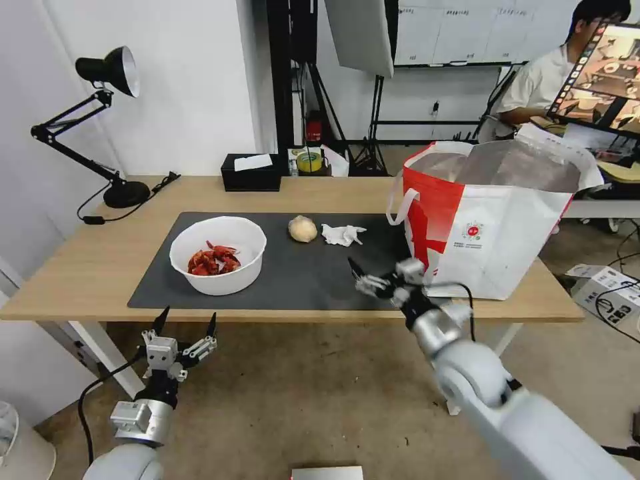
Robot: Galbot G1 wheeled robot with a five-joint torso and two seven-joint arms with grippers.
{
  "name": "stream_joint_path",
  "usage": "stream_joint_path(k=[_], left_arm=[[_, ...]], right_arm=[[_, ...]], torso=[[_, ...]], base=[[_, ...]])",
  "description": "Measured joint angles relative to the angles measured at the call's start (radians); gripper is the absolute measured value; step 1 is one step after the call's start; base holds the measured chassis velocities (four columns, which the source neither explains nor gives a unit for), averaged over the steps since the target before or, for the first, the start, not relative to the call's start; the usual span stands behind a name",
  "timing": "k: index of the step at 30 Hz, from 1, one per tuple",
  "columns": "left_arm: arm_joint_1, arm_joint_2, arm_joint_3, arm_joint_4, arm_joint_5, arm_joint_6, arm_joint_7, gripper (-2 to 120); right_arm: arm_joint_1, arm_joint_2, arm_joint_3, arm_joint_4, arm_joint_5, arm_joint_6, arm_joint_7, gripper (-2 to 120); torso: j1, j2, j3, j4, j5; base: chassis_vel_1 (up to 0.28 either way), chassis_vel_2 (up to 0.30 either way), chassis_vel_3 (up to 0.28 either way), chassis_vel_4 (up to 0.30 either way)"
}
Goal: Pick up the trash from the table and place it into the takeout bag.
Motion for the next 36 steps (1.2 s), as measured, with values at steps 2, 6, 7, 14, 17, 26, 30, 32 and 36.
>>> stream_joint_path(k=[2,6,7,14,17,26,30,32,36], left_arm=[[-0.002,0.000,0.005,0.007,0.002,0.000,0.000,100],[-0.006,-0.001,0.007,0.016,0.003,0.001,0.000,100],[-0.005,-0.002,0.007,0.017,0.003,0.001,-0.001,100],[-0.001,0.002,0.000,0.022,0.003,0.003,-0.003,100],[-0.001,0.001,-0.001,0.023,0.003,0.003,-0.004,100],[0.006,-0.004,-0.001,0.013,-0.003,0.003,-0.004,100],[0.010,-0.004,-0.006,0.006,0.001,0.002,-0.004,100],[0.010,-0.003,-0.007,0.005,0.001,0.001,-0.004,100],[0.005,0.000,-0.007,0.006,-0.005,-0.001,-0.004,100]], right_arm=[[0.091,0.031,-0.062,-0.061,0.043,-0.050,0.091,100],[0.223,0.075,-0.122,-0.155,0.090,-0.112,0.203,100],[0.260,0.089,-0.134,-0.187,0.095,-0.123,0.220,100],[0.392,0.162,-0.181,-0.339,0.186,-0.177,0.287,100],[0.429,0.209,-0.196,-0.420,0.210,-0.184,0.308,100],[0.493,0.317,-0.202,-0.601,0.225,-0.215,0.325,100],[0.520,0.344,-0.206,-0.655,0.225,-0.244,0.314,100],[0.523,0.345,-0.206,-0.661,0.227,-0.259,0.308,100],[0.530,0.346,-0.207,-0.674,0.232,-0.283,0.282,100]], torso=[[0.000,0.000,0.000,-0.0002,0.0002],[0.000,0.000,0.000,-0.0002,0.0000],[0.000,0.000,0.000,-0.0001,0.0000],[0.000,0.000,0.000,-0.0001,-0.0001],[0.000,0.000,0.000,-0.0002,0.0001],[0.000,0.000,0.000,-0.0001,0.0000],[0.000,0.000,0.000,-0.0001,0.0000],[0.000,0.000,0.000,-0.0001,0.0000],[0.000,0.000,0.000,-0.0002,0.0001]], base=[[0.000,0.000,0.000,0.000],[0.000,0.000,0.000,0.000],[0.000,0.000,0.000,0.000],[0.000,0.000,0.000,0.000],[0.000,0.000,0.000,0.000],[0.000,0.000,0.000,0.000],[0.000,0.000,0.000,0.000],[0.000,0.000,0.000,0.000],[0.000,0.000,0.000,0.000]])
